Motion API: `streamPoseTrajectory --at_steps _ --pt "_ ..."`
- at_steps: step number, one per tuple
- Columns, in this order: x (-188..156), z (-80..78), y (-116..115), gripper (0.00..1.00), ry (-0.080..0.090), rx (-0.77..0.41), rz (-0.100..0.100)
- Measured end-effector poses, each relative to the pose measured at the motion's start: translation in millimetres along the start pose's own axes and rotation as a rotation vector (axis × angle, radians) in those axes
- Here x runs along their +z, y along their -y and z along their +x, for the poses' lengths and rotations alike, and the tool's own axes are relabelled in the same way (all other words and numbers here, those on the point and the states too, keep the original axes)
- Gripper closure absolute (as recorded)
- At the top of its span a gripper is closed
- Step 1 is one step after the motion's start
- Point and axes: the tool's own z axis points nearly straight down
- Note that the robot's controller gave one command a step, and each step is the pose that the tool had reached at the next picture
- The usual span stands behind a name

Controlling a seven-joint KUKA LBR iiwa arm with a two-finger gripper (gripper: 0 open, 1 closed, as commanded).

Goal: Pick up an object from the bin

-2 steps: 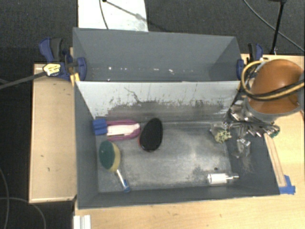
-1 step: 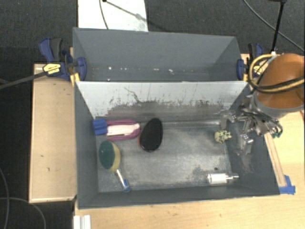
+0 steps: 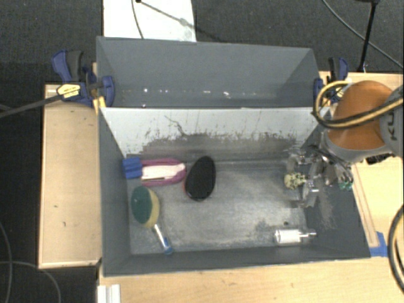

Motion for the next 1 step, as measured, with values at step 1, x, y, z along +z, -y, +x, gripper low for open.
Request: streamPoseTrajectory --at_steps 1 --pt "-1.3 4.0 -0.5 0.0 0.0 0.128 0.0"
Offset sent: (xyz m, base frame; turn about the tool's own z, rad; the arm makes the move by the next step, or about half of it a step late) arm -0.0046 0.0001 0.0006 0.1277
